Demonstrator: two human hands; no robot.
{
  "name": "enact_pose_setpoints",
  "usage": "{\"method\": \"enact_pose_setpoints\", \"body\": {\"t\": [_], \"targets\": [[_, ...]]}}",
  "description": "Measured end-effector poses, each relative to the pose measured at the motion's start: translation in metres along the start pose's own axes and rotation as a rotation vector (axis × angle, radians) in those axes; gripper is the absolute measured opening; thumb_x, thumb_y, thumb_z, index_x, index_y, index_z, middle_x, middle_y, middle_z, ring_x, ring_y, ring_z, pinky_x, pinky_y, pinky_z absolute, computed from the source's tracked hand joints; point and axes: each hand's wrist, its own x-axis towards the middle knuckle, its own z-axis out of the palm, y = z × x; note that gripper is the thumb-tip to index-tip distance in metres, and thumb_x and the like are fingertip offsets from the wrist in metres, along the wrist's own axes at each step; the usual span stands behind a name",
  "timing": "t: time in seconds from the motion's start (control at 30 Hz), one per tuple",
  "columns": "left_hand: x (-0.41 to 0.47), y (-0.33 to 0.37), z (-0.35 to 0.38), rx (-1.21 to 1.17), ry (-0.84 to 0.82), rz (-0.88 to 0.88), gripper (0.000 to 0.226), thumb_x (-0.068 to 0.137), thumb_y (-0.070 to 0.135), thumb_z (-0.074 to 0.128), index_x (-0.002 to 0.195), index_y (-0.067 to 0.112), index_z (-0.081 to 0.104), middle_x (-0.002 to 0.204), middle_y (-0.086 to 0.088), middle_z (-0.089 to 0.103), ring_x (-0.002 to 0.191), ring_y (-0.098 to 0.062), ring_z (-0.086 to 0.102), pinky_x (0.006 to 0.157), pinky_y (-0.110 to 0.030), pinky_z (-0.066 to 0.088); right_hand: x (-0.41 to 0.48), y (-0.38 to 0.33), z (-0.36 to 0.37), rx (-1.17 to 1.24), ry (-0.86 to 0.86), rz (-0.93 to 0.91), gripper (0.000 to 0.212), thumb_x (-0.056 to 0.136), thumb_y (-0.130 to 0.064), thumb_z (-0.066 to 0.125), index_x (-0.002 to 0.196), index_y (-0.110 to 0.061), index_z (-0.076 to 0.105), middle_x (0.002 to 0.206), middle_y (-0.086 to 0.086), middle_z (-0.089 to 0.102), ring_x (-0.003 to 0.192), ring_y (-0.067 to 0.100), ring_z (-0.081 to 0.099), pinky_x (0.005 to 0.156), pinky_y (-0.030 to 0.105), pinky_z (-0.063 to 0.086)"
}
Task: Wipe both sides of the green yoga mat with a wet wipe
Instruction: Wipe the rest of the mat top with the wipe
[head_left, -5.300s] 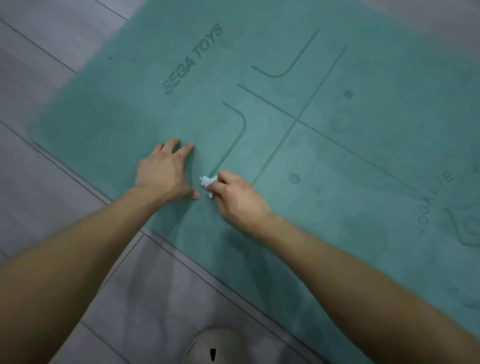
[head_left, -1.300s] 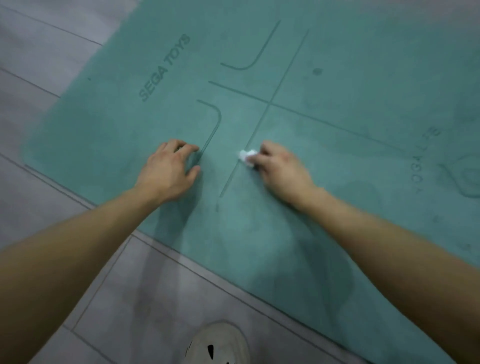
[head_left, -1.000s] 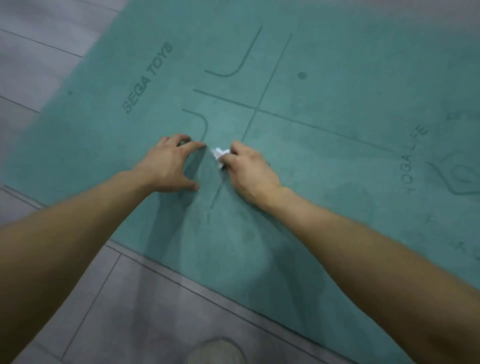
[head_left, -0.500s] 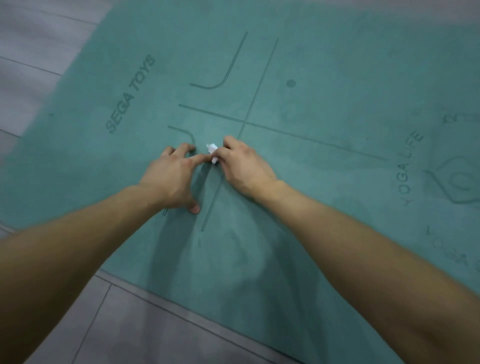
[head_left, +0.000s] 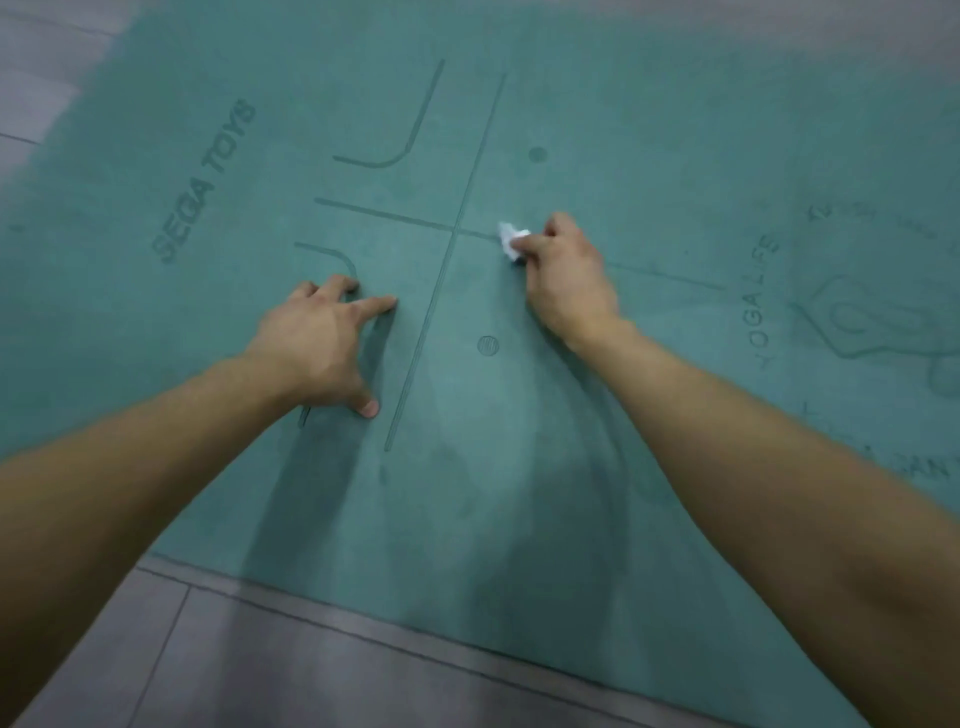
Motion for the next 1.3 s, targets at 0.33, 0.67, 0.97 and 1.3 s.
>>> {"method": "enact_pose_setpoints", "body": {"t": [0.33,0.67,0.97,1.3], "targets": [[-0.001,0.002,-0.001,0.003,-0.002,-0.006,0.137,0.040,0.070,0.096,0.158,0.053,0.028,0.160,0.000,0.036,0.136,-0.034,0.044,0.104,-0.048,0.052,-0.038,-0.032,0.014,0.023,-0.122,-0.196,0.042,0.099,-0.049,0.045,0.113,-0.019,0.072,0.090,-0.003,0.048,0.087,0.025,0.056,0.070,0.034,0.036],[-0.002,0.001,0.000,0.026,-0.019,0.004,0.139,0.046,0.072,0.094,0.163,0.050,0.021,0.167,-0.001,0.027,0.141,-0.035,0.040,0.113,-0.049,0.046,-0.068,-0.077,0.029,0.019,-0.190,-0.420,0.022,0.104,-0.024,0.056,0.113,-0.018,0.075,0.096,0.009,0.055,0.085,0.033,0.061,0.067,0.035,0.040],[-0.004,0.003,-0.002,0.002,-0.020,0.000,0.139,0.050,0.067,0.096,0.164,0.050,0.017,0.168,-0.001,0.023,0.144,-0.034,0.037,0.113,-0.048,0.046,-0.043,-0.059,0.021,0.057,0.047,0.012,0.025,0.105,-0.012,0.052,0.122,-0.006,0.069,0.107,0.012,0.055,0.086,0.038,0.062,0.077,0.045,0.053],[-0.002,0.001,-0.001,-0.002,-0.013,-0.001,0.138,0.053,0.068,0.094,0.164,0.052,0.014,0.170,0.002,0.019,0.148,-0.032,0.032,0.113,-0.050,0.047,-0.020,-0.013,-0.003,0.011,0.133,0.258,0.027,0.101,-0.007,0.052,0.116,-0.010,0.074,0.109,0.014,0.054,0.092,0.037,0.062,0.077,0.034,0.041]]}}
